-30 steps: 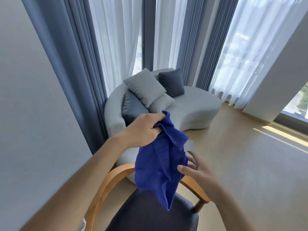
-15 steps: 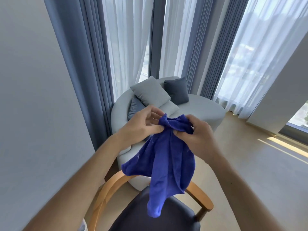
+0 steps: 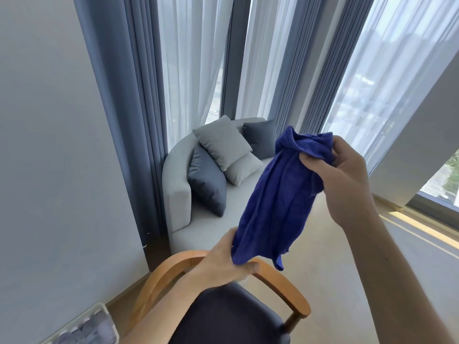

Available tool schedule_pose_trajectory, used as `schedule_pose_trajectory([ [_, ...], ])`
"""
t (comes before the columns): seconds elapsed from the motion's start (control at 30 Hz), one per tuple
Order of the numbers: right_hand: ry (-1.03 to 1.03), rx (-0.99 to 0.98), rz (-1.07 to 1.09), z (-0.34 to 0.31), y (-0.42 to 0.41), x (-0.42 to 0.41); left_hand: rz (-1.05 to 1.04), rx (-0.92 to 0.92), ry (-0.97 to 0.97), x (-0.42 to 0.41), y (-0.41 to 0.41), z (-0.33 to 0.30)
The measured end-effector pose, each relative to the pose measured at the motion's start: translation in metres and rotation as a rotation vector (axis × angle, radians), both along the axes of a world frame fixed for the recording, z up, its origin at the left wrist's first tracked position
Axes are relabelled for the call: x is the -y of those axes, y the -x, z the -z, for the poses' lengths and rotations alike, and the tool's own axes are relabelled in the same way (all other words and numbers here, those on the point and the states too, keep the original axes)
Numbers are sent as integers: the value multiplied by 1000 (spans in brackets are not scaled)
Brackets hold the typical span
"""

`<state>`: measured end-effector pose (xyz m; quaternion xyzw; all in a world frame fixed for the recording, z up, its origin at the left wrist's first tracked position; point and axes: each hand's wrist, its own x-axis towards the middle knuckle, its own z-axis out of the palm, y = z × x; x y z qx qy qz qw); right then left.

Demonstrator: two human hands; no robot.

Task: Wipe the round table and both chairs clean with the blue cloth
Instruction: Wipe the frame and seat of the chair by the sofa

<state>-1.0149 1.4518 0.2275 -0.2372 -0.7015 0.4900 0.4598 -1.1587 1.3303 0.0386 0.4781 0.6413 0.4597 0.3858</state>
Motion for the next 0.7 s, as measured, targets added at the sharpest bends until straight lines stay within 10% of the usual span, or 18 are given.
schedule_pose_trajectory([
  [0.33,189,75,167,46,-77,-25,-141,398,-96,-5,49,-44],
  [0.47,322,237,183,85,-101,-24,-170,-62,-217,-1,70,-97],
  [0.7,213,1091,-216,109,-87,-9,-57,-579,-291,-13,47,-152],
])
